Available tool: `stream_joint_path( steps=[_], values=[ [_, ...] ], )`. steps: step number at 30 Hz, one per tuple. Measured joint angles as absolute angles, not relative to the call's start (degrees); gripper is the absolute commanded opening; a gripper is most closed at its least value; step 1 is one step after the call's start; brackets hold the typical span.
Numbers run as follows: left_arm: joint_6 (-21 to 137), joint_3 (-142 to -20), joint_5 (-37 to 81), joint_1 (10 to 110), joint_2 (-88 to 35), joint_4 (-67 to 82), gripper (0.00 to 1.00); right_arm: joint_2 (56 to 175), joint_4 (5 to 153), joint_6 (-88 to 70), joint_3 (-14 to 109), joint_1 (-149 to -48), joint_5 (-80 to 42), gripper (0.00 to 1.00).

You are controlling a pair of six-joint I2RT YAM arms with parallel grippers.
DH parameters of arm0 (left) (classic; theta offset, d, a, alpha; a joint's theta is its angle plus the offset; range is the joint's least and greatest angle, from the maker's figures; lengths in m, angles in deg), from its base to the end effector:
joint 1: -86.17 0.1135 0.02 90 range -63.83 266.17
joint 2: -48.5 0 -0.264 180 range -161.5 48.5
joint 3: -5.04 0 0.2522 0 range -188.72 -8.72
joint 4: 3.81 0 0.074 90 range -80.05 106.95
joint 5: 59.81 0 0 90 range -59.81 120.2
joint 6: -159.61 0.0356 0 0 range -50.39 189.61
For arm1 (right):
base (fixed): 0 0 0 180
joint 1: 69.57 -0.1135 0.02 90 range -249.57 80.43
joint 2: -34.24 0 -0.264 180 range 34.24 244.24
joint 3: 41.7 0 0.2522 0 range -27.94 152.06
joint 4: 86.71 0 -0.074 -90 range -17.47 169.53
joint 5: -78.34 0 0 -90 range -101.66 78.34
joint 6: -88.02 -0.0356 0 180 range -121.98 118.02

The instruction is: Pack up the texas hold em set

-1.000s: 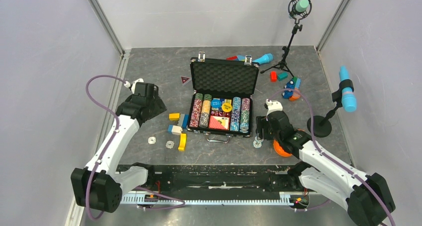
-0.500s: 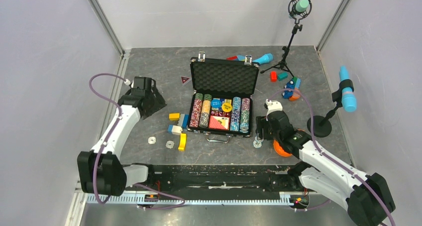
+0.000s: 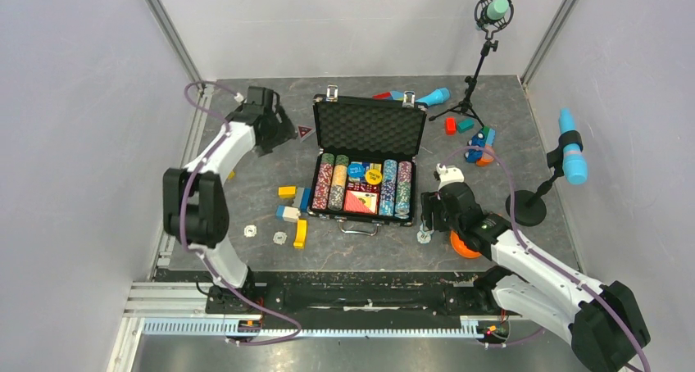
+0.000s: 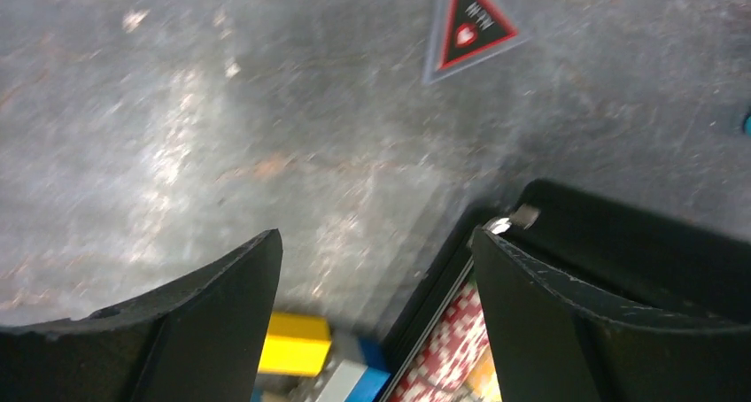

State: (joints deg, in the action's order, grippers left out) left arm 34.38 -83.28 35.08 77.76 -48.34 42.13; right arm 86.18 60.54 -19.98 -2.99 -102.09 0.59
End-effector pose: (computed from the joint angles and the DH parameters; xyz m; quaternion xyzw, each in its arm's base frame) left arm 0.3610 -0.0503 0.2492 -0.2333 0.9225 -0.0756 0.2982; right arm 0.1544 0.0895 0.1854 -0.0768 0.9195 0.0695 0.3792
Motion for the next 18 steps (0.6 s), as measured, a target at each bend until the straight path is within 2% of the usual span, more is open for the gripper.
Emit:
stream_joint_path(
  steps=[6, 18],
  values=[
    [34.60, -94.04, 34.51, 75.51, -59.51, 41.56, 0.89, 86.16, 59.82, -19.96, -2.99, -102.09, 0.66, 0.69],
    [39.52, -109.49, 32.74, 74.73, -73.37, 43.16, 0.99, 86.47, 57.99, -19.37, -2.05, -102.09, 0.87, 0.69]
  ],
)
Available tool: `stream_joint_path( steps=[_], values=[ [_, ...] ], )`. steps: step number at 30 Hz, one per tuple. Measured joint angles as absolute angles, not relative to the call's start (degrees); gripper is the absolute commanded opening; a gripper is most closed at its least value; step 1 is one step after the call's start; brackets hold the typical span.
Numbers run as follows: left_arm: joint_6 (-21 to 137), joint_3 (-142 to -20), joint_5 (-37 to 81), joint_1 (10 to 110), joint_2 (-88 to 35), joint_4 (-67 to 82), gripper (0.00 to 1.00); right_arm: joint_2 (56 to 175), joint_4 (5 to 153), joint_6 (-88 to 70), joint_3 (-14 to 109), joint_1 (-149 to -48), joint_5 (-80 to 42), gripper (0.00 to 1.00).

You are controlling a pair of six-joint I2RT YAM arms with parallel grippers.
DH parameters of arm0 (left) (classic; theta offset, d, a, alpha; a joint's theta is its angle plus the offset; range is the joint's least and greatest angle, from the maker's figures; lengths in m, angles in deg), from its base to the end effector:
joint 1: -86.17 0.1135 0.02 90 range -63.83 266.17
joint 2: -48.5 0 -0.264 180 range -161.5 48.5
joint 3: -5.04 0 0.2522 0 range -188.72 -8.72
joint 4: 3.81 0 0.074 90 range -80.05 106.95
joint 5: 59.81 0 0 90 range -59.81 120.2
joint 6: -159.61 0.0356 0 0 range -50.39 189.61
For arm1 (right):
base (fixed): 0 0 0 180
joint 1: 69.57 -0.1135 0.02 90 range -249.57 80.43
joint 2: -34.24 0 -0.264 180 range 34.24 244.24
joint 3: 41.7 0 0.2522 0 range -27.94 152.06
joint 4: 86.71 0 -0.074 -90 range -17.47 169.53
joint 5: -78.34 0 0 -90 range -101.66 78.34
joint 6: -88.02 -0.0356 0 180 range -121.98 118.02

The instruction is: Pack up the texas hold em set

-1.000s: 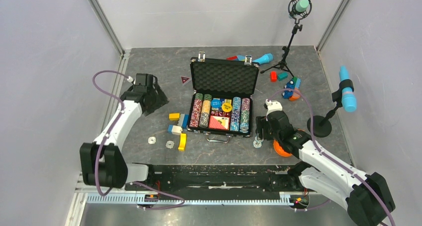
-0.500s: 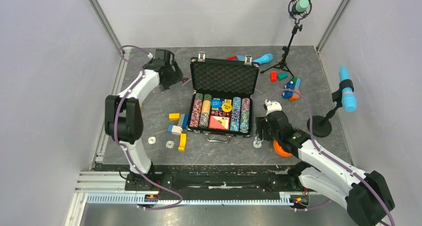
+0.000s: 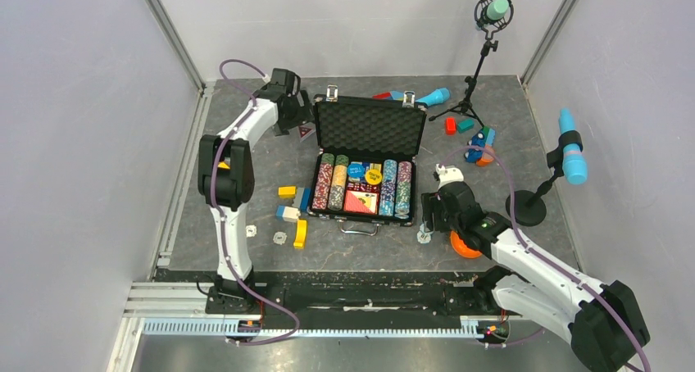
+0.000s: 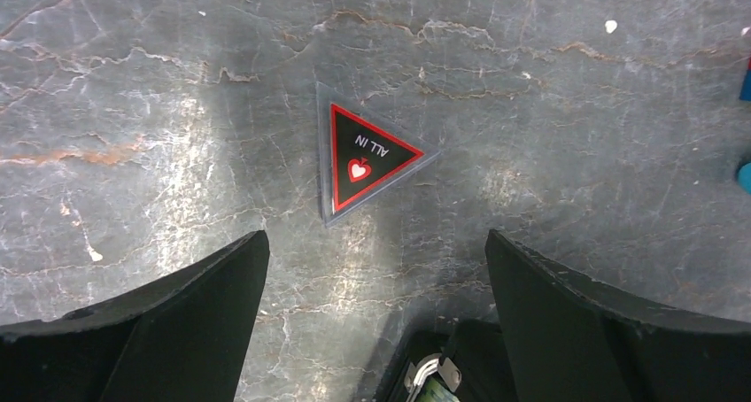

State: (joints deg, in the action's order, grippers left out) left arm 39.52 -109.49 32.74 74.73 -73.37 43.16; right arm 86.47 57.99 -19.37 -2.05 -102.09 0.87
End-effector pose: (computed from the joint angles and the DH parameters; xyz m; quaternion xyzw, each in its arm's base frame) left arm 0.4644 -0.0924 0.2165 -0.1609 0.9380 -0.0888 0.2940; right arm 0.1537 0.0888 0.1866 -0.0833 0.9247 0.0584 0.3668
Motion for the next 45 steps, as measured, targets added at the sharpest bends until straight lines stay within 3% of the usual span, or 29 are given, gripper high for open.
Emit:
stream_joint_path(
  steps=[28, 45],
  values=[
    [41.47, -119.22, 35.78, 73.17, -83.38, 50.26, 1.00, 86.86, 57.57, -19.30, -1.81, -102.09, 0.85, 0.69],
    [41.47, -121.93, 36.37, 73.17, -86.15, 51.01, 0.90, 86.86, 57.57, -18.93, -1.81, -102.09, 0.83, 0.69]
  ],
)
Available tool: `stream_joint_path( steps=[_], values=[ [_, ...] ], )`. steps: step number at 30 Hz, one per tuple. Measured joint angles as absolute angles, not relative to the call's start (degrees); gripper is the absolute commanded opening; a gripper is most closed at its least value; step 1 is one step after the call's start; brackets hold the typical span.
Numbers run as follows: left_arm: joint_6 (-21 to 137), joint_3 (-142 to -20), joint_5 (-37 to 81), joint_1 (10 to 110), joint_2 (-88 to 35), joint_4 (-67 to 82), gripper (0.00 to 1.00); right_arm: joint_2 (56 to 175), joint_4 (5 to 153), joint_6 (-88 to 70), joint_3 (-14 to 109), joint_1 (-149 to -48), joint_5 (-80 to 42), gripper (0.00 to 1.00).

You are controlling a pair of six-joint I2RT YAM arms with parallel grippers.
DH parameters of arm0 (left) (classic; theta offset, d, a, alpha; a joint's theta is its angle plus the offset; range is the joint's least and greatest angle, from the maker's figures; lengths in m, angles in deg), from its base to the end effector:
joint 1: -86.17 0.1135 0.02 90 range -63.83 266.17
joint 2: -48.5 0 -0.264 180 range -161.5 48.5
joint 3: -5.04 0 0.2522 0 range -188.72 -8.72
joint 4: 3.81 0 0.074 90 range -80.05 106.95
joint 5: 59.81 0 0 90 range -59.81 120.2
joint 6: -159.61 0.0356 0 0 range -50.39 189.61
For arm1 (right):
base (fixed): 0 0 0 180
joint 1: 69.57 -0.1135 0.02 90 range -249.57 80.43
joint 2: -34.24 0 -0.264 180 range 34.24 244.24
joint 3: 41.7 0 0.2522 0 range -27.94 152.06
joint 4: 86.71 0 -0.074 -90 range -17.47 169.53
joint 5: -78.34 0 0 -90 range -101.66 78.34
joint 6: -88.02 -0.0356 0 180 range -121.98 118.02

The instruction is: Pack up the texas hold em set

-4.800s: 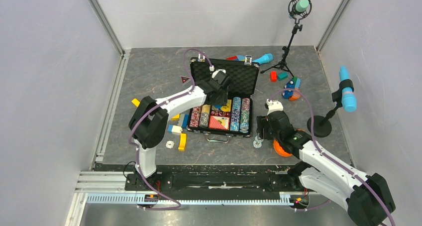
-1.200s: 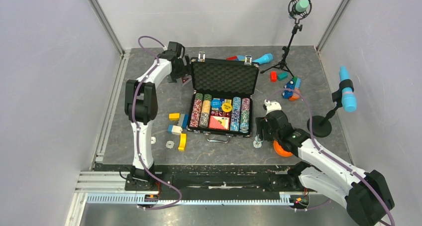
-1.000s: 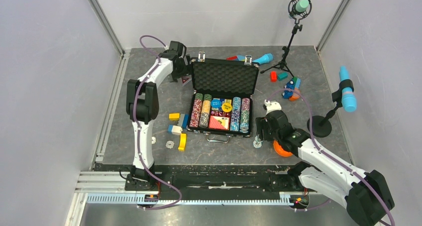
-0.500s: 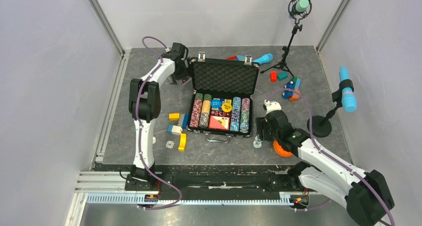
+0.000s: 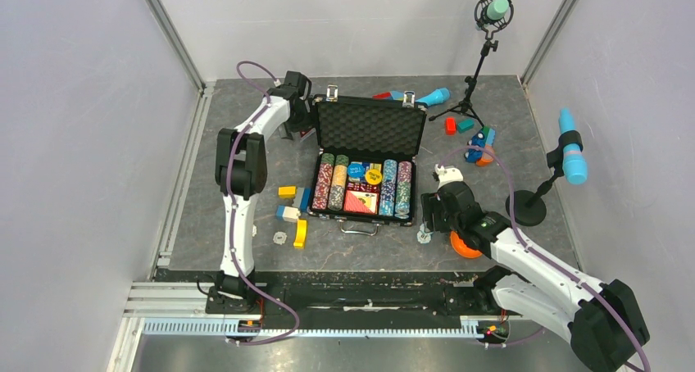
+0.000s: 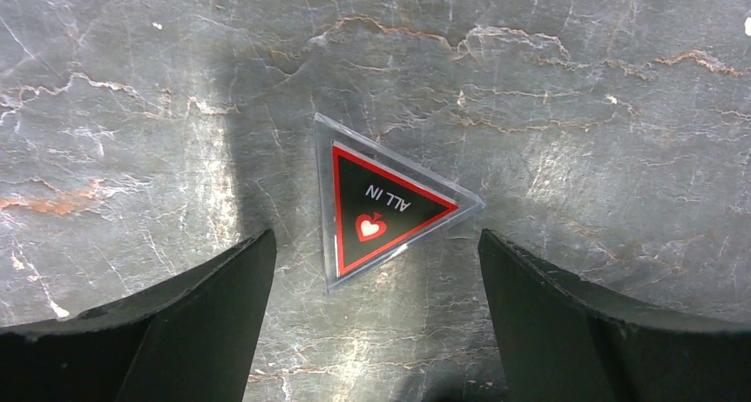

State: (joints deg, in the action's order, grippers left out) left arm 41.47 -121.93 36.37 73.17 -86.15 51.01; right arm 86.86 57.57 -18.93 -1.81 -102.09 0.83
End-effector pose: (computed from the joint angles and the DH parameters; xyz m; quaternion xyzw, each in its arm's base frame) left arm 0.4939 -0.1101 0.1706 -0.1405 0.9598 -0.0344 0.2406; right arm 0.1541 0.0891 0.1863 -0.0877 0.9261 0.0552 0.3628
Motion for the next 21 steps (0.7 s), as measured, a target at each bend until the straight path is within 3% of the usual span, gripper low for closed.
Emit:
stream_joint_path(
  steps=[12, 21],
  values=[
    [42.23, -122.65, 37.68, 73.17, -86.79, 51.66, 0.76, 86.88, 57.57, -18.93, -1.81, -102.09, 0.83, 0.69],
    [42.32, -122.67, 38.14, 73.17, -86.83, 51.71, 0.76, 86.86, 57.57, -18.93, -1.81, -102.09, 0.83, 0.69]
  ],
)
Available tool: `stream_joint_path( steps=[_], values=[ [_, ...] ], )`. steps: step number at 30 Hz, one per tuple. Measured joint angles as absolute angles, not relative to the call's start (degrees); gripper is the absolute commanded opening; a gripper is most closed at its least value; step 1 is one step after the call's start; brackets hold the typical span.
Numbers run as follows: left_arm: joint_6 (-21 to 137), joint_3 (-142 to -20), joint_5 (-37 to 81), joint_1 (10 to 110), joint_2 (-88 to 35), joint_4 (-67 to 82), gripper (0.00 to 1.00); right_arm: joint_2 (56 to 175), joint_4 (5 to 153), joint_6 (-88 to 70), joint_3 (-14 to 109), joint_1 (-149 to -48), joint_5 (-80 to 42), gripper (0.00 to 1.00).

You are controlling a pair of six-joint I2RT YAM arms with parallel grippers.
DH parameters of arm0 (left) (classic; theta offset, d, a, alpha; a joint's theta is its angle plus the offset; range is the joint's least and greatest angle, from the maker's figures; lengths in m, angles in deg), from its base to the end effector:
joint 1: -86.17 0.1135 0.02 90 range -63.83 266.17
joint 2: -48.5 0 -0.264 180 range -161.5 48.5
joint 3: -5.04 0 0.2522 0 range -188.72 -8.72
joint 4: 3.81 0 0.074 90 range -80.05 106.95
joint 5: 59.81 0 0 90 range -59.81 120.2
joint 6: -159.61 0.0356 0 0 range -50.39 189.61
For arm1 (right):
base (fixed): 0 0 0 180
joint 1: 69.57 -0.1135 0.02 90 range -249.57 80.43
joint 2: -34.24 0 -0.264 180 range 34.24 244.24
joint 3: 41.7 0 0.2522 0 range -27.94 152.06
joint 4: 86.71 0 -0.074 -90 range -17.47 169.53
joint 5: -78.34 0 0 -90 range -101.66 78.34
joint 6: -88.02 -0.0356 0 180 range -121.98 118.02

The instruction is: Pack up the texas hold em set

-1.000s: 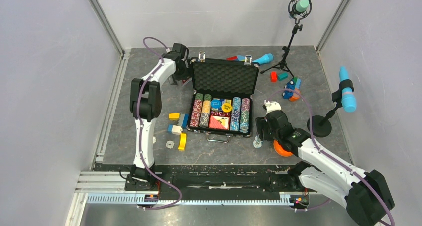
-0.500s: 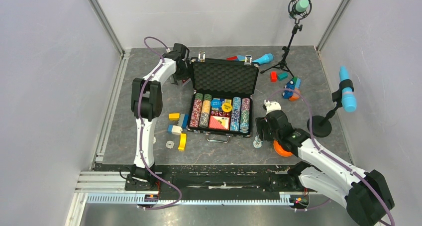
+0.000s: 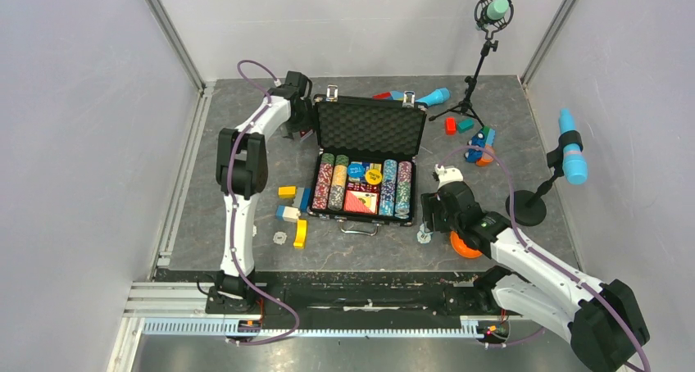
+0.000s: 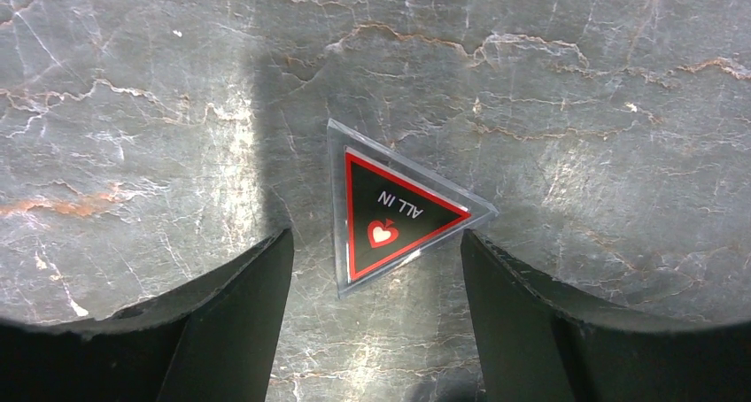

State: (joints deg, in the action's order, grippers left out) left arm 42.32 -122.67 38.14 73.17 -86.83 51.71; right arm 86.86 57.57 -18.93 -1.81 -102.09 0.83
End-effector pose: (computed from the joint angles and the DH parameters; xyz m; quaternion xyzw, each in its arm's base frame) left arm 0.4952 -0.1093 0.1682 -0.1367 0.9608 -0.0165 0.2407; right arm 0.1541 0.0891 0.1863 -0.0877 0.9261 0.0552 0.3628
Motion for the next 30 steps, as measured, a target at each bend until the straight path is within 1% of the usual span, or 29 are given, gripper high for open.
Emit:
stream_joint_path(
  steps=[17, 25, 30],
  values=[
    [42.71, -123.13, 45.20, 74.94, -86.81, 53.28, 0.77, 86.86, 57.59, -18.93, -1.81, -102.09, 0.81, 0.69],
    [42.71, -122.49, 45.02, 76.43, -86.28, 53.39, 0.84, 86.86, 57.62, -18.93, -1.81, -102.09, 0.77, 0.69],
    [42.67, -121.21, 43.10, 76.56, -85.37, 53.41, 0.89, 86.86, 57.64, -18.93, -1.81, -102.09, 0.63, 0.69]
  ],
)
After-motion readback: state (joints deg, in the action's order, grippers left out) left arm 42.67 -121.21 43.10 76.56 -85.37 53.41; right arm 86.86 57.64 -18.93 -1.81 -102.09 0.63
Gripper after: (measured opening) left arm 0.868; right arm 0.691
